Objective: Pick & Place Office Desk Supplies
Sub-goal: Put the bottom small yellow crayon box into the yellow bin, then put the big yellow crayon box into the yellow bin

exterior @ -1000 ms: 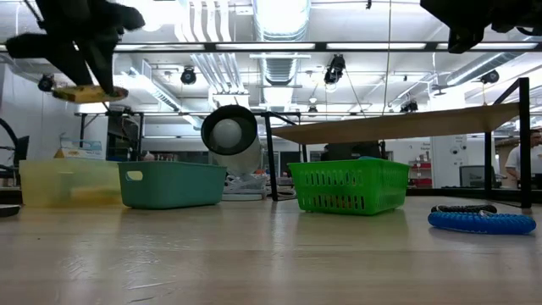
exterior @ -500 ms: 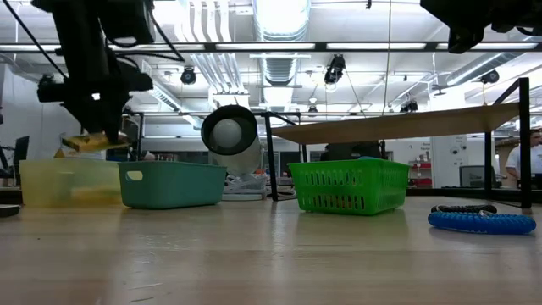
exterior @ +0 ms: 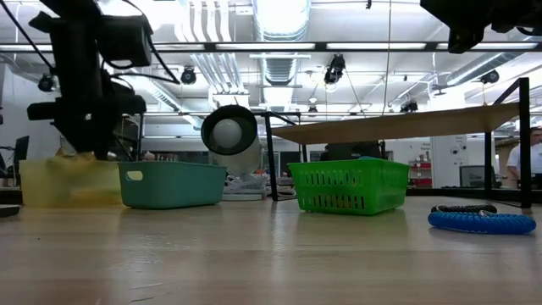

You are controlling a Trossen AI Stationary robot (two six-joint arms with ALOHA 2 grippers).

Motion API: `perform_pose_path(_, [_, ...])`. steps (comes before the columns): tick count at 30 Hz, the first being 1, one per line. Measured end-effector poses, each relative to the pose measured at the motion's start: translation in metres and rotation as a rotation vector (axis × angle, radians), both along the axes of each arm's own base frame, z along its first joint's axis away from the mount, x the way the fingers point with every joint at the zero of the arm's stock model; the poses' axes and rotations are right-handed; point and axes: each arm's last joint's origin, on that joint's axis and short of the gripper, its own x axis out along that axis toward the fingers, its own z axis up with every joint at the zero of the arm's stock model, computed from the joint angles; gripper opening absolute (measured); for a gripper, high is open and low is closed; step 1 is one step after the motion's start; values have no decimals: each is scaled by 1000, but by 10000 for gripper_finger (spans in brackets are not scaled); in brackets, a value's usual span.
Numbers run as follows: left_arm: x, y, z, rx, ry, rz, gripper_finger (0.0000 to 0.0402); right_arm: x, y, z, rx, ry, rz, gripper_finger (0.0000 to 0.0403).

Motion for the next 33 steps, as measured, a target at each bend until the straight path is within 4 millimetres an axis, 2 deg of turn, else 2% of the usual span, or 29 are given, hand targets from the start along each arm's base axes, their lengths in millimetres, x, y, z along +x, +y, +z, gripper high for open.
perform_pose_path(7, [-6,-2,-17,-48,21,-5,134,0,0,0,0,0,0,178])
perform_pose_path(16, [-2,-2,-12,-35,4,-48,139,0,0,0,0,0,0,178])
perform_pose_path(27, [0,-1,-9,-26,-12,-44,215,0,0,0,0,0,0,178])
perform_pose_path(33, [5,0,5,-19,-39,-53,224,0,0,0,0,0,0,178])
